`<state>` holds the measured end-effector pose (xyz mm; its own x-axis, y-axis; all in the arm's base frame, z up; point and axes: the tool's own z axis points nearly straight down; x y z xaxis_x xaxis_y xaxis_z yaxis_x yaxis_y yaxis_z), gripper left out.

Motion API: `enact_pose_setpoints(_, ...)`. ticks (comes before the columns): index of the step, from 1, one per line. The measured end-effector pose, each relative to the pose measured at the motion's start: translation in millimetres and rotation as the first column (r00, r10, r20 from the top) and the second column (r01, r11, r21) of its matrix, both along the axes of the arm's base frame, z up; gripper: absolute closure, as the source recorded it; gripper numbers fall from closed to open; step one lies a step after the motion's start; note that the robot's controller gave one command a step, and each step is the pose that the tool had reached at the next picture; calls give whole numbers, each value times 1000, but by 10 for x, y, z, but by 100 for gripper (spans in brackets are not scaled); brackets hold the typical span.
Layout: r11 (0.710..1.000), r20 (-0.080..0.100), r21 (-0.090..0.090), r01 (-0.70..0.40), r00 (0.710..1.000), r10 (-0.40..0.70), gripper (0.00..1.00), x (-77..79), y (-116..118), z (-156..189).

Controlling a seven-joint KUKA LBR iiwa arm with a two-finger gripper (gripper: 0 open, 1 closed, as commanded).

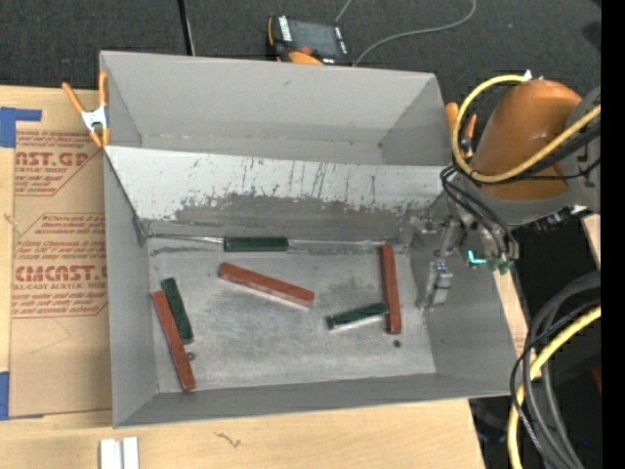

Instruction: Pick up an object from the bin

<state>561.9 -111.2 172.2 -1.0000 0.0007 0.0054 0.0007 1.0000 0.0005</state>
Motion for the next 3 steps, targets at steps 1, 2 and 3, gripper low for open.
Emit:
enact_pose_setpoints(1,925,3,2,-379,925,379,0,-402,405,-1040)
enact_pose_setpoints(2,925,5,0,-379,925,379,100,-392,401,-1026)
enact_pose_setpoints(3,933,16,-6,-360,933,360,100,-376,516,1099)
